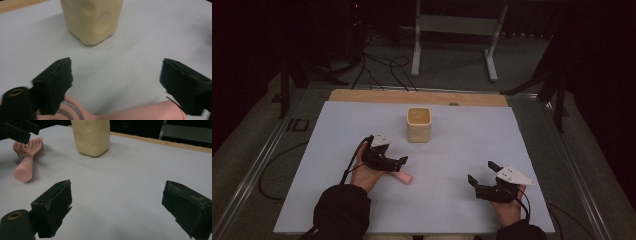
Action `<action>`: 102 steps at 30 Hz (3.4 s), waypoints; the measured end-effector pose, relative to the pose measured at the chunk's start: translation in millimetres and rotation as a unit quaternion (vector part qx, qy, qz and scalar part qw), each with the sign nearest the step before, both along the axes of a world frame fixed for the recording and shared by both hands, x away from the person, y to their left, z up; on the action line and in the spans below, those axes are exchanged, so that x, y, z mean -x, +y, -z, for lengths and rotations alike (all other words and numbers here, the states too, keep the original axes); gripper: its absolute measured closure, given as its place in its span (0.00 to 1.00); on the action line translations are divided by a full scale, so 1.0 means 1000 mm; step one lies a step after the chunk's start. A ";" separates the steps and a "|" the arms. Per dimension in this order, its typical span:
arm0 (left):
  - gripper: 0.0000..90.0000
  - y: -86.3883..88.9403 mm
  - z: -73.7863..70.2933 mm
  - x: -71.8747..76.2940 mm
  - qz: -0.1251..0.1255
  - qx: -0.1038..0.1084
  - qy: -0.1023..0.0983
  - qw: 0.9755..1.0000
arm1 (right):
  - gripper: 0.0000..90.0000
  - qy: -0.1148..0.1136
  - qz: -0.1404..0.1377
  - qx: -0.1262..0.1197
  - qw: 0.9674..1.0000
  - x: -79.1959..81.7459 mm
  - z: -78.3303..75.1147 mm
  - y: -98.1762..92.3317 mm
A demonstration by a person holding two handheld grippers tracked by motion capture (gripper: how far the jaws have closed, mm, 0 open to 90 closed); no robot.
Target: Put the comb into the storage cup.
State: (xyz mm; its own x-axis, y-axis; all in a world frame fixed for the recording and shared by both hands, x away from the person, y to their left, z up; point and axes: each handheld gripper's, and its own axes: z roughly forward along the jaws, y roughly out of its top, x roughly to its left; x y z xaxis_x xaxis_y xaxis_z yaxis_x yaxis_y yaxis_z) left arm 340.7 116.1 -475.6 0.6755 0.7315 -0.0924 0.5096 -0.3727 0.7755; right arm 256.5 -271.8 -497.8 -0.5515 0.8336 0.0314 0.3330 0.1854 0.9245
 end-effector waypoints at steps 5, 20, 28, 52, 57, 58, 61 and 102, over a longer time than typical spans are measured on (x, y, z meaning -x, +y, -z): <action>0.34 -0.004 0.003 0.001 0.003 -0.006 0.010 1.000 | 0.10 0.000 0.000 0.000 1.000 0.000 0.000 0.000; 1.00 -0.004 0.027 0.000 0.029 -0.034 0.102 0.994 | 0.10 -0.001 0.001 0.000 1.000 -0.001 0.000 0.000; 1.00 0.006 0.029 0.010 0.032 -0.033 0.112 0.993 | 0.10 0.001 0.000 0.002 1.000 0.000 0.000 0.000; 1.00 0.039 0.032 0.026 0.022 -0.018 0.117 0.993 | 0.10 0.002 -0.002 0.004 1.000 -0.001 0.001 0.001; 0.98 0.039 0.031 0.027 0.017 -0.018 0.114 0.993 | 0.10 0.002 -0.001 0.004 1.000 -0.001 0.001 0.001; 0.98 0.040 0.030 0.027 0.016 -0.014 0.111 0.994 | 0.10 0.002 -0.001 0.004 1.000 -0.001 0.001 0.001; 0.91 0.044 0.022 0.031 0.009 0.003 0.086 0.996 | 0.10 0.001 -0.001 0.004 1.000 -0.001 0.001 0.001; 0.00 0.147 -0.003 0.120 -0.196 0.052 -0.171 0.964 | 0.10 -0.018 -0.048 0.002 0.999 0.008 -0.006 0.002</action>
State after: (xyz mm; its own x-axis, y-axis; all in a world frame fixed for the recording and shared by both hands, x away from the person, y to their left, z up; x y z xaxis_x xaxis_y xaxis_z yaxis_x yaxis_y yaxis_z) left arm 220.7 263.2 -472.7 0.3524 0.9358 -0.0004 0.3042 -0.1141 0.9458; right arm 248.8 -269.7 -492.2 -0.6303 0.7763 0.0063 0.2790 0.2189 0.9350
